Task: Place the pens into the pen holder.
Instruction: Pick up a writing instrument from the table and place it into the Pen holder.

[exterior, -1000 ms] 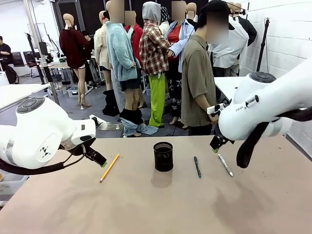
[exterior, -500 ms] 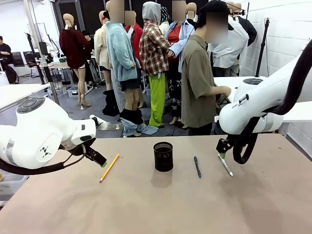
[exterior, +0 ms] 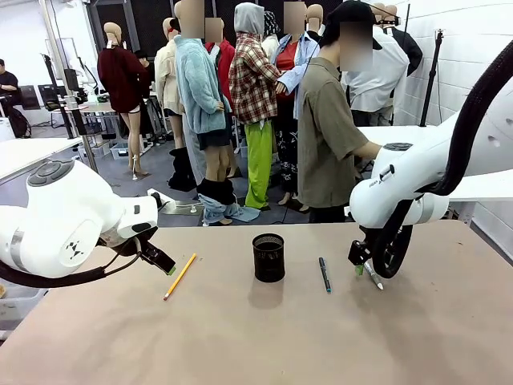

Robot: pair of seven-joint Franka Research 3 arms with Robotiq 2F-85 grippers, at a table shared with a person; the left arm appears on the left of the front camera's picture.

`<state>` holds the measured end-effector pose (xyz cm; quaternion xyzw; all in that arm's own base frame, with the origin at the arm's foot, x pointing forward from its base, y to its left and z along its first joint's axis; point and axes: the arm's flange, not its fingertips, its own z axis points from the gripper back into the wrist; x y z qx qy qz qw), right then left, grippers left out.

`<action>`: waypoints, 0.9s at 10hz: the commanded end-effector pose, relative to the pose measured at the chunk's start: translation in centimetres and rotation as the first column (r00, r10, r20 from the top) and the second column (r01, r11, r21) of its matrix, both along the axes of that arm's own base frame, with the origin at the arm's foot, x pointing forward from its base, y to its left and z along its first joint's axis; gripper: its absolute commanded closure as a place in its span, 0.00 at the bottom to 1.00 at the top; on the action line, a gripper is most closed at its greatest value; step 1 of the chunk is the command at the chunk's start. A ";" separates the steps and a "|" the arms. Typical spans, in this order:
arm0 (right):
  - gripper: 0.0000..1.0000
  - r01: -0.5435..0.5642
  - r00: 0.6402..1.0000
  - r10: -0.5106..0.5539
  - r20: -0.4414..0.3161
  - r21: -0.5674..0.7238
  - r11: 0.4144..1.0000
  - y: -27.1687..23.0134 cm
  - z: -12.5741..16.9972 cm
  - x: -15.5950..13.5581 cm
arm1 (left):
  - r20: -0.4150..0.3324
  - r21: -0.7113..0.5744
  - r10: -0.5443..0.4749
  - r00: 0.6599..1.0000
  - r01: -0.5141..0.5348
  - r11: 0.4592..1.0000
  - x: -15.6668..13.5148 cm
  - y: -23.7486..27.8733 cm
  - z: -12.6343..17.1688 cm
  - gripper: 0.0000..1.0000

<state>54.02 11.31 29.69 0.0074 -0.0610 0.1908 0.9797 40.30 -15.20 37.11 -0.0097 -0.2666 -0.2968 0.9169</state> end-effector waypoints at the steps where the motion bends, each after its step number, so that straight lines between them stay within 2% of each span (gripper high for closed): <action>1: 0.00 0.016 1.000 -0.017 -0.014 -0.040 0.999 0.4 0.0 0.5 | 0.001 -0.002 0.002 1.000 -0.002 1.000 0.0 0.1 0.0 0.00; 6: 0.95 0.005 0.999 -0.007 -0.032 -0.040 0.999 0.6 0.2 0.2 | 0.001 -0.002 0.002 1.000 -0.002 1.000 0.0 0.1 0.0 0.00; 7: 1.00 0.005 0.999 -0.006 -0.036 -0.041 0.999 0.6 0.2 0.2 | 0.001 -0.002 0.002 1.000 -0.002 1.000 0.0 0.1 0.0 0.00; 9: 1.00 0.002 0.999 -0.004 -0.043 -0.036 0.999 0.4 0.4 0.2 | 0.001 -0.002 0.002 1.000 -0.002 1.000 0.0 0.1 0.0 0.00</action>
